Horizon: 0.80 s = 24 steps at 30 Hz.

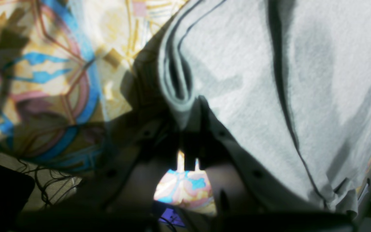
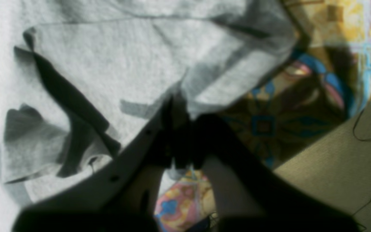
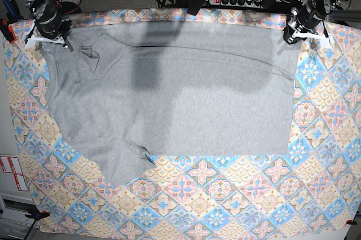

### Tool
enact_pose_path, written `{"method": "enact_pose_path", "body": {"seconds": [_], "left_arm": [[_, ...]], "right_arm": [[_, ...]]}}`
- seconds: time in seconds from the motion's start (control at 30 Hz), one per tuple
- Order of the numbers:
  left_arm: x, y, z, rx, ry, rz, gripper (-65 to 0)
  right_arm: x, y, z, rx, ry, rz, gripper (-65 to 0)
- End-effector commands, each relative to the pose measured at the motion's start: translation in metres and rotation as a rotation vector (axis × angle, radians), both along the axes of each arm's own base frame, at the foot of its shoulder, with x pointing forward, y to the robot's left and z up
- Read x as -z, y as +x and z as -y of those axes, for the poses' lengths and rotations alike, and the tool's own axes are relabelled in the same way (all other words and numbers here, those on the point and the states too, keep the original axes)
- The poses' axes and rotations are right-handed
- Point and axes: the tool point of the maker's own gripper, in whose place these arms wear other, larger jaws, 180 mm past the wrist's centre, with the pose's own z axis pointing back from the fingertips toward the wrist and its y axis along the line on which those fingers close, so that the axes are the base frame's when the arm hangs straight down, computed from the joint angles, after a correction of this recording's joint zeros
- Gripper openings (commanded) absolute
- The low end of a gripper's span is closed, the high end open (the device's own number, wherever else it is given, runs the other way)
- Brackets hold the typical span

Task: Fold the T-shirt properly
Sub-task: 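Release the shirt and raise both grippers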

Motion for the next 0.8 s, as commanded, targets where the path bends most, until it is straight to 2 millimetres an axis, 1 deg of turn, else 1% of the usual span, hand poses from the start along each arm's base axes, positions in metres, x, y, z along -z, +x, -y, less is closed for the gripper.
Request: {"method": "enact_pose_path", "body": {"seconds": [0.0,0.07,0.17,0.3,0.43,0.47,0.53,0.57,0.67,0.77], "left_arm": [[0.002,-0.011,-0.013,-0.003,0.050,-0.044,-65.0],[0.002,-0.011,-0.012,-0.001,0.049,-0.045,-65.0],[0.005,-0.016,-0.005,0.021,0.012,-0.080,-64.4],[0.008,-0.021,0.006,0.019,-0.023,-0.096,-52.4],[0.010,-0.024,0.010,0.022,-0.032,-0.105,-39.6],[0.010,-0.024,0.010,0.022,-0.032,-0.105,-37.1],[0.011,-0.025,0.010,0.023,-0.033,-0.108,-33.4],[0.011,-0.026,0.010,0.024,-0.033,-0.109,-32.4],[0.010,-0.026,0.009,0.018,-0.032,-0.108,-32.4],[0.010,-0.026,0.008,0.018,-0.031,-0.106,-32.4]], "right_arm": [[-0.008,0.002,0.014,0.007,-0.051,0.010,-65.0],[-0.007,0.001,0.013,0.009,-0.045,0.009,-65.0],[-0.003,-0.001,0.004,0.018,-0.025,0.010,-63.6],[-0.001,-0.001,0.001,0.020,-0.017,0.008,-57.1],[0.003,-0.004,-0.007,0.028,0.003,0.004,-51.0],[0.004,-0.005,-0.009,0.030,0.008,0.001,-49.7],[0.011,-0.014,-0.014,0.037,0.025,-0.019,-47.1],[0.011,-0.016,-0.014,0.037,0.026,-0.023,-46.1],[0.012,-0.019,-0.015,0.041,0.028,-0.028,-44.8],[0.009,-0.036,0.000,0.111,0.009,-0.032,-44.9]]}}
